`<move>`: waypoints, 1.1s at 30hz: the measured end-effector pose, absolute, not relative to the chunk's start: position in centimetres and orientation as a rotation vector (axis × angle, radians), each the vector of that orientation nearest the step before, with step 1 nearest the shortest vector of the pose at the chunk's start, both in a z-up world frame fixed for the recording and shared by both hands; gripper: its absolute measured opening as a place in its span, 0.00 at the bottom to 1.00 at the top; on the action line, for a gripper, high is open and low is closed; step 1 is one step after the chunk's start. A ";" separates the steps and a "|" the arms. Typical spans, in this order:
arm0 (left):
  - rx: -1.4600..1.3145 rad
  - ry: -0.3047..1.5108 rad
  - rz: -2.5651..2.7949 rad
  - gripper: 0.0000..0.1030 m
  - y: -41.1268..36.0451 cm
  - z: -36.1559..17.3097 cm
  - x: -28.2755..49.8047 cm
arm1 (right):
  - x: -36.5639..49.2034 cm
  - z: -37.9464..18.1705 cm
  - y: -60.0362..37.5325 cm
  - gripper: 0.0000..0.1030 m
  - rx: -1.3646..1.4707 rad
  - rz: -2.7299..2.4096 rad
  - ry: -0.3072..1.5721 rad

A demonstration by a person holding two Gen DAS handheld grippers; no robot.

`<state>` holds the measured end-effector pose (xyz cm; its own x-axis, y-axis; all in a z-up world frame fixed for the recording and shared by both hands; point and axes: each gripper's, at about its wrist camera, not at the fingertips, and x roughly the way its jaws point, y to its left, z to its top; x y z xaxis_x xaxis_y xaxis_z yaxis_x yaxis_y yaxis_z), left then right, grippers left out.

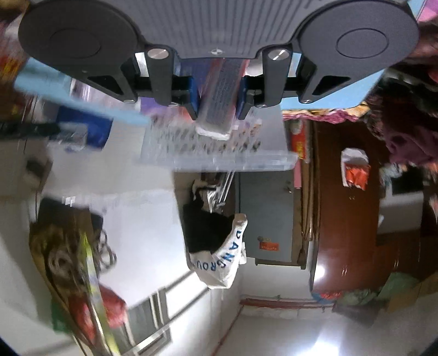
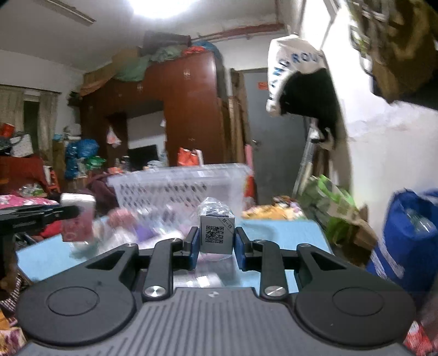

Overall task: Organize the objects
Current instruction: 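Carry both items over the white basket and open both tools, then grasp the clear bag with left tool while right tool grasps blue barcode box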

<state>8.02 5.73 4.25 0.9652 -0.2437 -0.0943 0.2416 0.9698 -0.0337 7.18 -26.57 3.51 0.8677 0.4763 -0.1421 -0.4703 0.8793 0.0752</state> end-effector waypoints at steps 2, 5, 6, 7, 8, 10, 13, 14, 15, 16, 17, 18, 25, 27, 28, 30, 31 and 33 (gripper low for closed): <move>-0.094 0.083 -0.291 0.30 6.5 6.5 9.3 | 8.6 5.6 -25.3 0.29 0.029 0.524 0.142; -0.173 0.085 -0.332 0.29 7.0 10.0 12.3 | 12.0 9.1 -22.2 0.29 -0.012 0.550 0.136; -0.198 0.100 -0.344 0.29 7.1 11.1 13.8 | 13.5 10.1 -21.0 0.29 -0.025 0.560 0.144; -0.224 0.117 -0.356 0.29 7.1 11.9 15.2 | 14.9 11.0 -19.9 0.29 -0.029 0.569 0.147; -0.254 0.138 -0.361 0.29 7.0 12.7 17.0 | 16.5 11.7 -18.8 0.29 -0.039 0.572 0.159; -0.273 0.184 -0.345 0.29 6.7 13.3 19.6 | 19.4 12.3 -16.8 0.29 -0.068 0.544 0.203; -0.287 0.260 -0.307 0.30 6.2 13.2 23.3 | 22.6 11.7 -14.8 0.29 -0.103 0.523 0.283; -0.289 0.278 -0.298 0.33 6.1 12.9 24.1 | 23.2 11.4 -14.4 0.30 -0.110 0.514 0.296; -0.295 0.277 -0.262 0.37 6.1 12.6 24.5 | 23.5 11.0 -14.2 0.34 -0.112 0.511 0.315; -0.292 0.281 -0.232 0.55 6.0 12.5 24.8 | 23.5 10.8 -14.3 0.46 -0.103 0.507 0.325; -0.286 0.286 -0.221 0.70 5.9 12.3 24.8 | 23.1 10.6 -14.8 0.53 -0.080 0.504 0.317; -0.283 0.281 -0.222 0.71 6.0 12.1 24.4 | 22.3 10.6 -15.5 0.69 -0.058 0.513 0.300; -0.210 0.182 -0.223 0.86 8.1 9.5 14.2 | 12.0 6.9 -22.9 1.00 -0.010 0.526 0.171; -0.185 0.182 -0.196 0.88 9.0 7.5 11.5 | 9.2 3.6 -25.0 1.00 -0.001 0.510 0.178; -0.184 0.196 -0.184 0.88 9.3 6.5 10.6 | 8.5 2.5 -25.6 1.00 0.011 0.503 0.193; -0.203 0.227 -0.183 0.88 10.2 4.6 9.1 | 7.3 0.3 -26.5 1.00 0.037 0.517 0.232; -0.213 0.249 -0.181 0.88 10.6 3.8 8.8 | 7.2 -0.4 -26.5 1.00 0.042 0.524 0.245; -0.213 0.286 -0.173 0.88 10.9 2.8 9.0 | 7.5 -1.1 -25.8 1.00 0.008 0.531 0.267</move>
<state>9.02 10.93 2.82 0.9448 -0.1989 -0.2604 0.1387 0.9628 -0.2321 7.47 -25.78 -1.07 0.8283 0.5017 -0.2493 -0.4996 0.8629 0.0766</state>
